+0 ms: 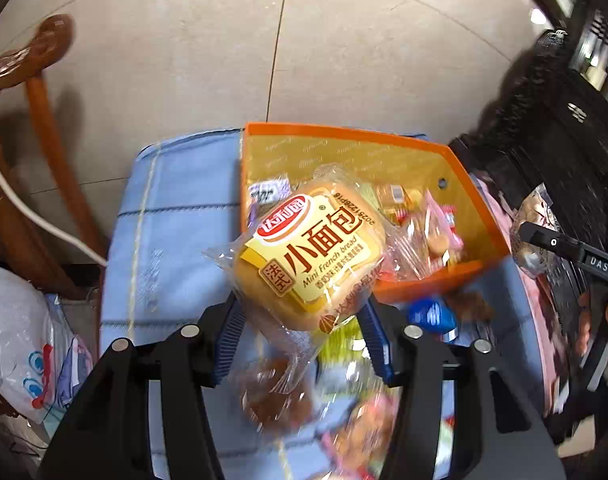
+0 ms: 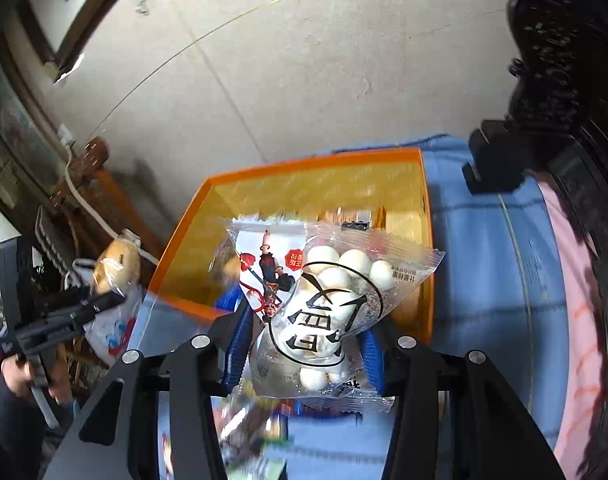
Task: Organize snacks
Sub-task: 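Carry both bags into the orange box and open both grippers, then move both open grippers back over the snack pile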
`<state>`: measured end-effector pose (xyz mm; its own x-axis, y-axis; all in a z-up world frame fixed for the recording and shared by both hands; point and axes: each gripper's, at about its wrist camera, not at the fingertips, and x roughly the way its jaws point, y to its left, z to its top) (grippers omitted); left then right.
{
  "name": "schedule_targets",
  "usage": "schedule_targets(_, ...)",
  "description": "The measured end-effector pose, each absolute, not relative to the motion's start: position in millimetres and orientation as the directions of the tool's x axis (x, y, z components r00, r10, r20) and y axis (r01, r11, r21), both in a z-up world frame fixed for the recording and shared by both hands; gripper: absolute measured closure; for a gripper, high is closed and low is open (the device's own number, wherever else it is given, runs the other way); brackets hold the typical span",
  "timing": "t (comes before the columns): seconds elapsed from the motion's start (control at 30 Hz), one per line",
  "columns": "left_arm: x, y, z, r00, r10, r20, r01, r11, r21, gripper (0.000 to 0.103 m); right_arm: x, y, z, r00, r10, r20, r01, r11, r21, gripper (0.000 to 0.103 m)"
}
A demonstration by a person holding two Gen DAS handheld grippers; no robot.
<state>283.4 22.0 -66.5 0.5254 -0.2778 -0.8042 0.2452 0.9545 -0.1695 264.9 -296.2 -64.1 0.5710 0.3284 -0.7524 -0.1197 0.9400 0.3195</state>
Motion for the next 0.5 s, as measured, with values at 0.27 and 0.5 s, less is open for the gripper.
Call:
schedule_targets(0.27,353,-16,-80,0.512,-0.157,-0.845,0.093,0.987,-0.128,0.008,323,-296,-88,0.547,0.247,-0.8,-0.02,0.959,0.283,0.026)
schedule_targets(0.5,327,1,-72,0.532,-0.172,-0.829,0.084,0.985,-0.151,0.005,288,-308,-83,0.571,0.239,-0.785,-0.021,0.961,0.277,0.02)
